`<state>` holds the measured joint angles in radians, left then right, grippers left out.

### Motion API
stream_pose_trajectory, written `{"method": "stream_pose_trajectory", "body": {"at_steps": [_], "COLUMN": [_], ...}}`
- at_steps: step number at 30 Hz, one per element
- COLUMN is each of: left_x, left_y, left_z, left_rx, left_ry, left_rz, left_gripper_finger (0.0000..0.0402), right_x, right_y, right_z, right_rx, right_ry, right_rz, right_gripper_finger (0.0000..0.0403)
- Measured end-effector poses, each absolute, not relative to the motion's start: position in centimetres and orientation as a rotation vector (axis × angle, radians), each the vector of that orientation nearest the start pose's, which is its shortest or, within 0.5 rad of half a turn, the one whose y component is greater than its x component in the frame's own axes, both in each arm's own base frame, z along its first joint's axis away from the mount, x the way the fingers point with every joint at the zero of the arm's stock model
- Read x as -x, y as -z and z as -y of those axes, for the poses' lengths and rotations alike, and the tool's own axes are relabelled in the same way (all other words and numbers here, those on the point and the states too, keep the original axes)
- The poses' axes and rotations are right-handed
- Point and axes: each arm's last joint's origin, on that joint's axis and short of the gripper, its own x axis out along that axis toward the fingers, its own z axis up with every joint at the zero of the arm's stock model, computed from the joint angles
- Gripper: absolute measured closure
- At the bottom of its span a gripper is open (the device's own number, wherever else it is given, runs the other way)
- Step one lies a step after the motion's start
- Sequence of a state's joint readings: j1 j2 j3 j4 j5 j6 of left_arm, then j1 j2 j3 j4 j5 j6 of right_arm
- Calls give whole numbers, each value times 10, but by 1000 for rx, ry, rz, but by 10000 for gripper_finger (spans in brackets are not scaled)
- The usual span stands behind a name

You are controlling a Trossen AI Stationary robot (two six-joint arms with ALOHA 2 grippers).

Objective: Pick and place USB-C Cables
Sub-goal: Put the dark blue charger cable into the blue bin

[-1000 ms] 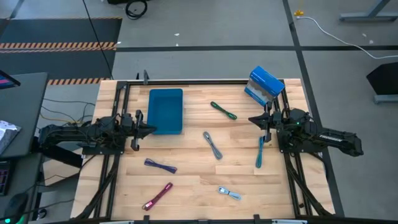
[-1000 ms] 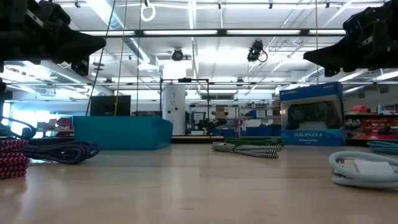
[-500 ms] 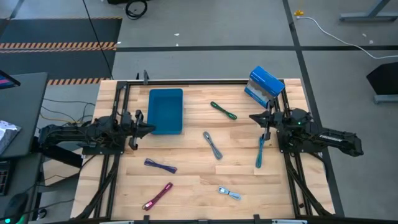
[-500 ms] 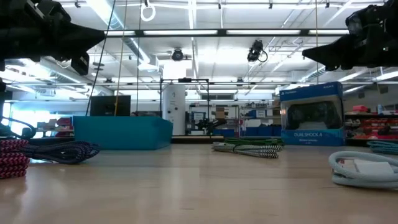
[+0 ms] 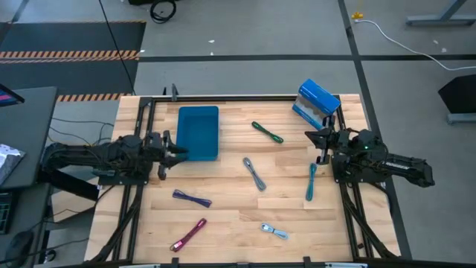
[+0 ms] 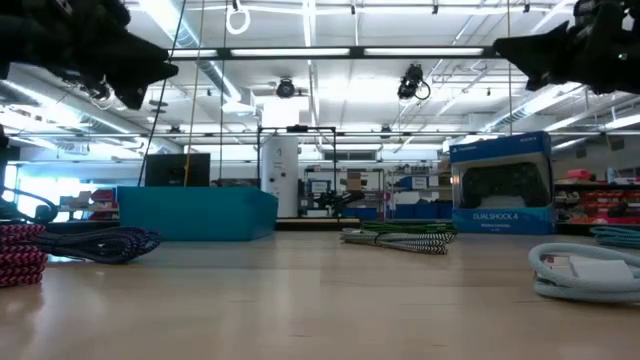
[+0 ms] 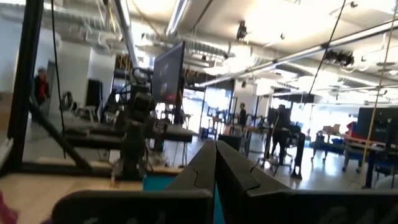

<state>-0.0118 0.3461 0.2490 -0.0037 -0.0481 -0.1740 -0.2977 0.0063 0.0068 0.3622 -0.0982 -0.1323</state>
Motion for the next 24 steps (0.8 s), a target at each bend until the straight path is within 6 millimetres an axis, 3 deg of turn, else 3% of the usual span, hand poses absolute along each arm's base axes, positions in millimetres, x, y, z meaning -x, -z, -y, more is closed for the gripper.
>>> {"method": "stream_pose_trajectory", "body": {"at_steps": [5,10,15,19,24], "left_x": [-134,-151,-168,-176,-184], "left_y": [-250,-269,-257,-234,-210], "left_z": [8,13,17,25,37], "left_rx": [-10,-52,29,82,16], "left_ry": [10,-13,25,86,134], "left_rz": [-162,-382,-698,-912,-1110], "left_gripper_finger": [186,180,196,210,226], "right_x": [-85,-85,-85,-85,-89], "right_y": [-206,-207,-207,-207,-196], "right_z": [23,23,23,23,24], "right_rx": [141,-69,-158,-159,-177], "right_ry": [208,157,139,139,134], "right_rz": [425,455,462,459,335], "right_gripper_finger": [389,389,389,389,389]}}
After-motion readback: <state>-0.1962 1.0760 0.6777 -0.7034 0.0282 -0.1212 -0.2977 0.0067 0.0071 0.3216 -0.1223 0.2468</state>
